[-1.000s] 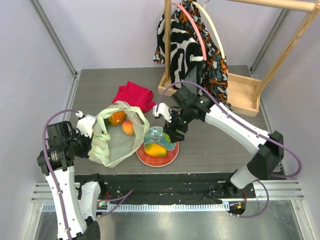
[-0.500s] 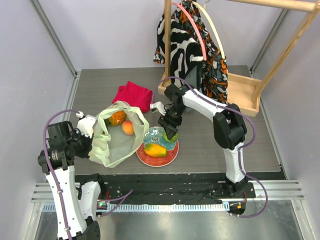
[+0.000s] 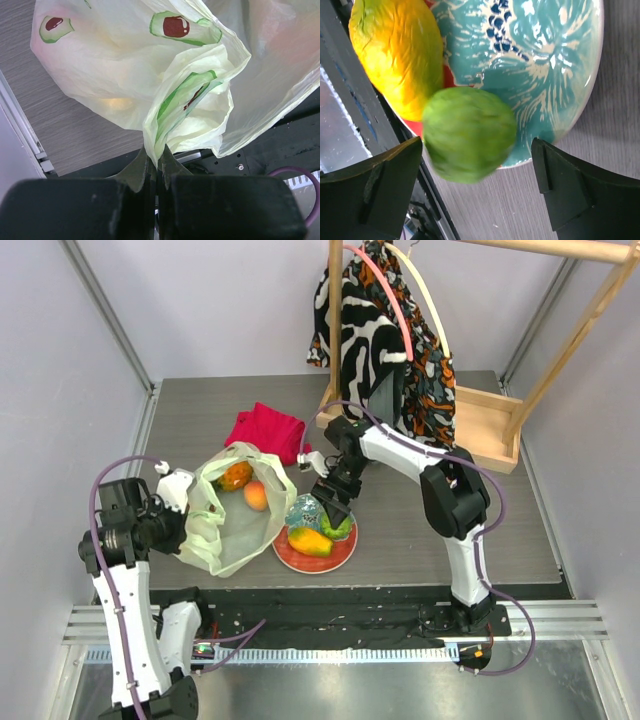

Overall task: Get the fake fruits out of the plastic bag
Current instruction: Place the fake fruit on the plate.

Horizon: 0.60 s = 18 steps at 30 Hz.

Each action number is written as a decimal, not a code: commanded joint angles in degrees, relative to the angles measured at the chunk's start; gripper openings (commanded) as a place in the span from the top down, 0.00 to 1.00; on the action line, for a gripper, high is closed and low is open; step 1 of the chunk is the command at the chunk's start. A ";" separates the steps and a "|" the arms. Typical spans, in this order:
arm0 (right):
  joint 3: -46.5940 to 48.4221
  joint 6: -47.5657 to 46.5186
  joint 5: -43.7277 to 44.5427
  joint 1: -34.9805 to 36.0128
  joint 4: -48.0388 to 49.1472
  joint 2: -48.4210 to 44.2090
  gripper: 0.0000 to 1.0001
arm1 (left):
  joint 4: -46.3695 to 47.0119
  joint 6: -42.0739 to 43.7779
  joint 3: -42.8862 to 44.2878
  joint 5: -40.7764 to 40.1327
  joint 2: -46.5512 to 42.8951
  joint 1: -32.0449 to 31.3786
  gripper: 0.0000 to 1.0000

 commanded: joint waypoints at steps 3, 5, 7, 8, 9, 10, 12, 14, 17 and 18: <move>1.96 2.87 0.50 -0.08 1.35 -6.13 0.00 | 3.10 -0.45 1.19 1.76 2.38 -0.10 1.00; 5.28 0.08 -1.08 -0.26 -1.36 -10.00 0.00 | 3.10 -0.80 1.36 2.20 2.65 -0.19 1.00; 9.42 -1.79 -3.72 0.44 -7.61 -11.94 0.00 | 3.45 -1.07 1.01 2.81 2.65 -0.19 1.00; 13.96 -1.62 -3.73 0.79 -8.75 -13.17 0.00 | 3.80 -1.24 1.01 3.25 2.65 -0.19 1.00; 16.27 -0.40 -3.81 1.23 -10.16 -13.61 0.00 | 3.98 -1.68 0.93 3.52 2.82 -0.19 1.00; 18.64 0.22 -3.99 2.71 -10.61 -14.05 0.00 | 4.24 -2.03 0.84 3.78 3.00 -0.19 1.00; 24.62 2.85 -3.99 4.83 -9.57 -14.93 0.00 | 4.33 -2.21 0.84 3.78 3.53 -0.10 1.00; 29.44 3.31 -3.99 9.72 -8.42 -15.02 0.00 | 4.42 -2.39 1.27 3.61 4.14 -0.19 1.00; 32.46 3.57 -4.08 14.75 -4.21 -14.67 0.05 | 3.19 -2.04 2.59 4.65 4.85 -0.10 1.00; 32.29 4.01 -3.55 17.38 -0.80 -14.41 0.06 | 2.67 -1.60 2.77 5.62 5.02 -0.19 1.00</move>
